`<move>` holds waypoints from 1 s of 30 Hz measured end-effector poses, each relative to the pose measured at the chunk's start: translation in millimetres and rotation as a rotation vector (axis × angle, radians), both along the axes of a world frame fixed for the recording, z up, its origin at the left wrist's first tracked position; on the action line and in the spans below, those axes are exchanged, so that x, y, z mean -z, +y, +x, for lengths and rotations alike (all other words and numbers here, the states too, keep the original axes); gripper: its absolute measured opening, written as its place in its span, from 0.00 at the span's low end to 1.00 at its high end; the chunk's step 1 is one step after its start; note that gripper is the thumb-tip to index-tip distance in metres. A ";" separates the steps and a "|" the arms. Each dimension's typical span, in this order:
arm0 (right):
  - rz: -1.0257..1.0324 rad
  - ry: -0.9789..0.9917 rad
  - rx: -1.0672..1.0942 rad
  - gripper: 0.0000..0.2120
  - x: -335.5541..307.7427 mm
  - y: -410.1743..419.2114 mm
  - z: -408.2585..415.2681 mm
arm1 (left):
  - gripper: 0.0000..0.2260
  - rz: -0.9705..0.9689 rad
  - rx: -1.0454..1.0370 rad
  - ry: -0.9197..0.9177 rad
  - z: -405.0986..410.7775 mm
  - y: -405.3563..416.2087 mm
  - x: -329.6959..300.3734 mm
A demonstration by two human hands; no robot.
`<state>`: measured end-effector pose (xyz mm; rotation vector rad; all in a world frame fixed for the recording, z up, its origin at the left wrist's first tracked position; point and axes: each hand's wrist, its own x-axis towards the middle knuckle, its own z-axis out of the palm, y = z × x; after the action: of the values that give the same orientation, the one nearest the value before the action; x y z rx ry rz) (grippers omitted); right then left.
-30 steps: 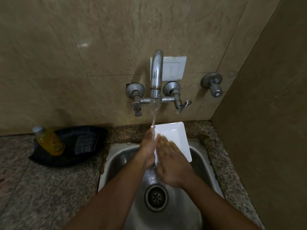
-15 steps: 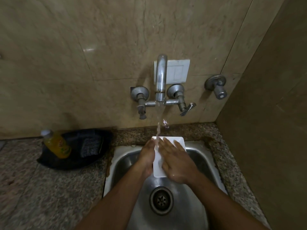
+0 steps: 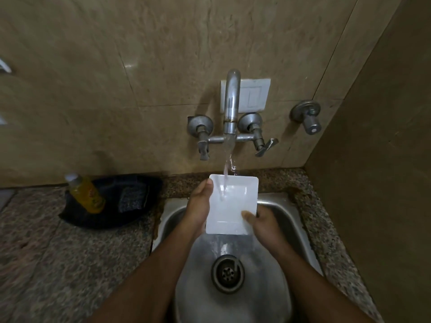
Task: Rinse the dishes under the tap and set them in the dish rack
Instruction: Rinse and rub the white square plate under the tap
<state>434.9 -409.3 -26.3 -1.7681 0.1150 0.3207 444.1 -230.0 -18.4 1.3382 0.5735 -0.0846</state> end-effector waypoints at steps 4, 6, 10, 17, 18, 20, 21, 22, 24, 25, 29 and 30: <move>0.000 -0.072 0.080 0.08 -7.1 -3.5 0.7 | 0.17 -0.017 0.117 -0.057 -11.3 2.5 -38.7; -0.080 -0.134 0.094 0.07 -7.2 -8.2 -0.9 | 0.15 -0.017 0.153 -0.017 -16.1 7.8 -41.1; -0.270 -0.244 0.124 0.05 -0.5 -17.6 -5.8 | 0.24 -0.042 0.203 0.081 -27.3 9.6 -36.8; -0.206 -0.106 0.103 0.04 6.2 -15.6 -10.5 | 0.25 0.006 0.213 0.100 -28.0 7.0 -31.4; -0.186 -0.077 0.106 0.04 7.8 -16.9 -9.2 | 0.24 0.018 0.225 0.107 -27.4 6.3 -32.1; -0.145 -0.053 0.105 0.06 8.5 -19.6 -9.9 | 0.24 0.036 0.268 0.140 -27.0 4.6 -32.9; -0.119 -0.043 0.105 0.07 7.9 -20.0 -11.0 | 0.25 0.037 0.291 0.154 -26.5 4.8 -33.6; -0.091 -0.035 0.112 0.08 7.9 -19.6 -11.5 | 0.26 0.033 0.309 0.162 -25.5 5.9 -33.9; -0.078 -0.048 0.118 0.08 4.6 -17.3 -13.8 | 0.29 0.009 0.303 0.178 -23.5 9.3 -34.0; -0.083 -0.074 0.117 0.07 1.6 -15.4 -14.4 | 0.29 0.001 0.286 0.199 -23.4 12.1 -35.1; -0.120 -0.251 0.067 0.12 -3.3 -7.3 -12.8 | 0.28 -0.176 0.285 0.373 -28.5 28.3 -39.5; -0.158 -0.289 0.041 0.12 -2.0 -4.9 -13.3 | 0.27 -0.301 0.253 0.392 -31.0 30.9 -41.1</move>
<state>421.6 -414.1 -24.3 -1.9463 -0.0313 0.0247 413.1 -199.2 22.7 1.0974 0.6857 -0.6275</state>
